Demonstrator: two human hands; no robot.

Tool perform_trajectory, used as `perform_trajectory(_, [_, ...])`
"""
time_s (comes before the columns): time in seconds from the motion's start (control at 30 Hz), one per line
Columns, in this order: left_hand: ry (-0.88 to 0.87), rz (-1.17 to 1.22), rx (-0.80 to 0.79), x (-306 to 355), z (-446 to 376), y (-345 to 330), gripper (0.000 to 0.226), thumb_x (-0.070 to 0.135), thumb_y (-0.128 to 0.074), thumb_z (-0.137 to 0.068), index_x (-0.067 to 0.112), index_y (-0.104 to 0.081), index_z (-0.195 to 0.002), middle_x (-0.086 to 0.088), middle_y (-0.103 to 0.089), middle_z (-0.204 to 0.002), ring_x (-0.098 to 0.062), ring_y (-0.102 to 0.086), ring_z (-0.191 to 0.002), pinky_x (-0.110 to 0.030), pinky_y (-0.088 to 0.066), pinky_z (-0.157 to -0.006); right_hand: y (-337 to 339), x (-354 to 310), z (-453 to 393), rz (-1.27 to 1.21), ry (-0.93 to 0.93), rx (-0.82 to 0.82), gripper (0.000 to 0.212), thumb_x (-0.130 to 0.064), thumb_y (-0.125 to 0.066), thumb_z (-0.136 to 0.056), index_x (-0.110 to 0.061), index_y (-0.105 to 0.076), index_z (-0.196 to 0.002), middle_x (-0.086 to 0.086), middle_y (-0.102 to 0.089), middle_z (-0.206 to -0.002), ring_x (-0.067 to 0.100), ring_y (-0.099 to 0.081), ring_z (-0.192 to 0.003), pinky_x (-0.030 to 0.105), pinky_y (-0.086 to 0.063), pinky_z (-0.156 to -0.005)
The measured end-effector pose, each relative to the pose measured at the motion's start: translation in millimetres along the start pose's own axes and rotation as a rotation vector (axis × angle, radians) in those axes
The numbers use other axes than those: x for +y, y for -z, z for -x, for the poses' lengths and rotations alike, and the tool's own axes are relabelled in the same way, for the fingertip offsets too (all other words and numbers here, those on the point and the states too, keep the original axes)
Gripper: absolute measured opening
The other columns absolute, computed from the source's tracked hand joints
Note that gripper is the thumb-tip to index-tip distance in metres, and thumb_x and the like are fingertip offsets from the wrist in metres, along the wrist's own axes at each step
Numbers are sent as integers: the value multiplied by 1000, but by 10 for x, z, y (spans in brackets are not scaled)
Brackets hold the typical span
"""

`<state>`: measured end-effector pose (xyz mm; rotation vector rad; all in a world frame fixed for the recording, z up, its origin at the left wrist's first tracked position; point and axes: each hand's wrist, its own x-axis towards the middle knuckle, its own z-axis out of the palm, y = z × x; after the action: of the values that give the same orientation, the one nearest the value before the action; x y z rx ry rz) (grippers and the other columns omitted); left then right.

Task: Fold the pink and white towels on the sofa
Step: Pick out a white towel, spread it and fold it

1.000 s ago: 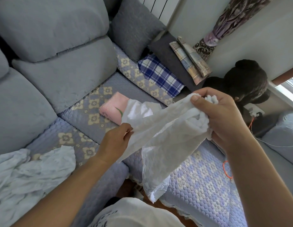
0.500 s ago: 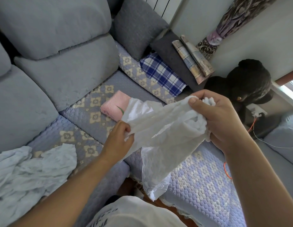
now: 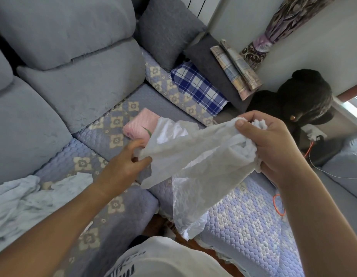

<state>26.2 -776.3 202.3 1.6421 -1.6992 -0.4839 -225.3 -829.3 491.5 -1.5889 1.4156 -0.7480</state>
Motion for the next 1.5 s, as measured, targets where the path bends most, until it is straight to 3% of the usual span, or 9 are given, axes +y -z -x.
perform_trajectory(0.1, [-112, -136, -8, 12, 66, 69, 26, 70, -53, -88, 68, -45, -113, 45, -51, -108, 17, -53, -92, -15, -44, -72, 6, -4, 1, 1, 2, -1, 12, -23, -68, -95, -20, -72, -84, 7, -73, -86, 23, -73, -77, 34, -57, -65])
perform_trajectory(0.27, [-426, -123, 201, 19, 91, 167, 12, 13, -57, -97, 5, -67, -97, -8, -59, -92, -26, -54, -81, -37, -49, -67, -23, 24, 19, 21, -3, -9, 13, -23, -67, -95, -20, -71, -83, 3, -73, -83, 20, -73, -74, 30, -58, -63])
perform_trajectory(0.47, [-293, -77, 131, 74, 189, 150, 34, -14, -76, -76, 4, -72, -104, -9, -70, -100, -27, -67, -78, -33, -55, -62, -58, 44, 14, 37, -19, -2, 13, -25, -67, -95, -20, -72, -84, 4, -73, -86, 20, -74, -76, 30, -59, -65])
perform_trajectory(0.63, [-23, 2, -88, 82, 291, 248, 27, 58, -50, -90, 60, -49, -117, 44, -57, -107, 12, -61, -82, -32, -49, -61, -52, 89, 18, 61, -48, 12, 12, -25, -67, -95, -17, -72, -88, 5, -73, -87, 22, -74, -77, 34, -60, -68])
perform_trajectory(0.77, [10, -48, -131, -4, 346, 223, 15, 43, -57, -91, 45, -58, -106, 13, -64, -80, -8, -59, -61, -32, -39, -50, -78, 128, 30, 84, -58, -4, 12, -28, -66, -96, -19, -71, -90, 4, -73, -90, 22, -74, -80, 35, -61, -70])
perform_trajectory(0.93, [-443, -362, 49, -15, 238, 201, 29, -6, -59, -78, 9, -73, -98, -8, -64, -84, -29, -57, -71, -32, -39, -58, -38, 118, 44, 70, -46, -114, 12, -31, -69, -92, -21, -72, -86, 8, -72, -90, 27, -73, -80, 36, -59, -68])
perform_trajectory(1.17, [-139, -303, -343, 384, -102, -188, 53, 6, -59, -90, 29, -58, -138, -1, -43, -145, -29, -62, -105, -39, -54, -77, -63, 79, 85, -24, -12, -330, 24, -34, -73, -82, -11, -70, -88, 14, -70, -85, 27, -69, -73, 32, -56, -62])
perform_trajectory(1.3, [-89, -67, -443, 538, -47, -457, 44, -10, -53, -81, 17, -73, -109, -8, -48, -140, -33, -60, -108, -22, -38, -77, -44, 36, 76, -41, -25, -281, 25, -33, -74, -81, -10, -71, -89, 15, -70, -87, 26, -70, -75, 32, -57, -63])
perform_trajectory(1.5, [152, 33, -239, 592, 154, -606, 58, -6, -51, -84, 26, -59, -132, 6, -43, -145, -24, -61, -98, -24, -42, -79, -19, 61, 77, -34, -59, -206, 12, -20, -67, -94, -16, -72, -84, 11, -71, -84, 23, -71, -73, 32, -57, -62])
